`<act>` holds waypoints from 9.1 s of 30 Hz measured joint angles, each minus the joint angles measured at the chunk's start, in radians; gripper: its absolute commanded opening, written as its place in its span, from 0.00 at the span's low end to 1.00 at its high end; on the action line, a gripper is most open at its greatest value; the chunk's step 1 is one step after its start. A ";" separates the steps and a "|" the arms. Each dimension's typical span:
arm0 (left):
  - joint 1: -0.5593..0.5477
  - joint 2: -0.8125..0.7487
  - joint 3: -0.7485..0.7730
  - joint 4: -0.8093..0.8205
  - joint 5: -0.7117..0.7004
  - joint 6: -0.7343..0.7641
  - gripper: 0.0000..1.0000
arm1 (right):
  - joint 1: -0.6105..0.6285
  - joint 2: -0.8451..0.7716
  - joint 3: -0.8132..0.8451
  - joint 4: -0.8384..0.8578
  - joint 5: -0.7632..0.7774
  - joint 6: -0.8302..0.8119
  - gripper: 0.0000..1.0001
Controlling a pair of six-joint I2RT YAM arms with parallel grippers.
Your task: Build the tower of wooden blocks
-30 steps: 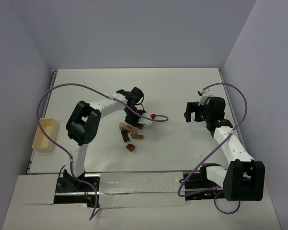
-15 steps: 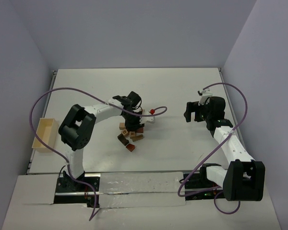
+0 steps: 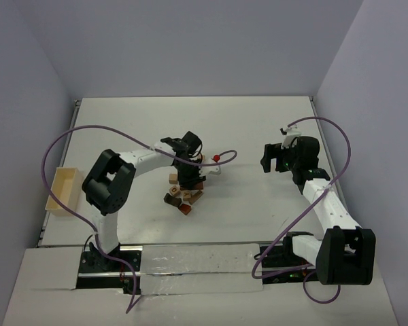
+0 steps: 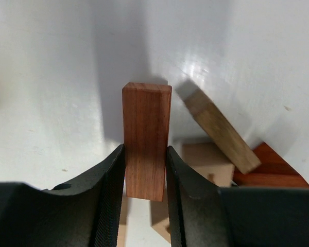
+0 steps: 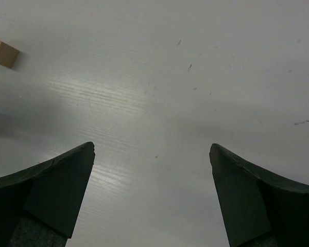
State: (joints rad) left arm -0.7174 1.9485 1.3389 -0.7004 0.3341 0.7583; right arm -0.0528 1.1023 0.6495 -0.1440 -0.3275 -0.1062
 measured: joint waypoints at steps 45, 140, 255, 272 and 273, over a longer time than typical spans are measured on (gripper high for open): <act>0.016 0.033 0.164 -0.040 -0.094 -0.028 0.99 | 0.000 -0.009 0.006 0.000 -0.011 0.001 1.00; 0.265 -0.213 -0.182 0.226 0.371 0.294 0.16 | 0.266 0.565 0.580 -0.319 -0.506 -0.623 0.96; 0.618 -0.610 -0.311 0.258 0.516 -0.462 0.99 | 0.494 0.908 0.924 -0.502 -0.359 -0.769 0.66; 0.631 -0.658 -0.334 0.368 0.492 -0.608 0.99 | 0.559 0.991 1.009 -0.534 -0.183 -0.845 0.65; 0.631 -0.658 -0.334 0.369 0.490 -0.608 0.99 | 0.563 0.997 1.013 -0.538 -0.176 -0.850 0.66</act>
State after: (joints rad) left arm -0.0859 1.2903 1.0054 -0.3317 0.8240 0.1504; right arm 0.5100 2.0993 1.6629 -0.6819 -0.5037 -0.9564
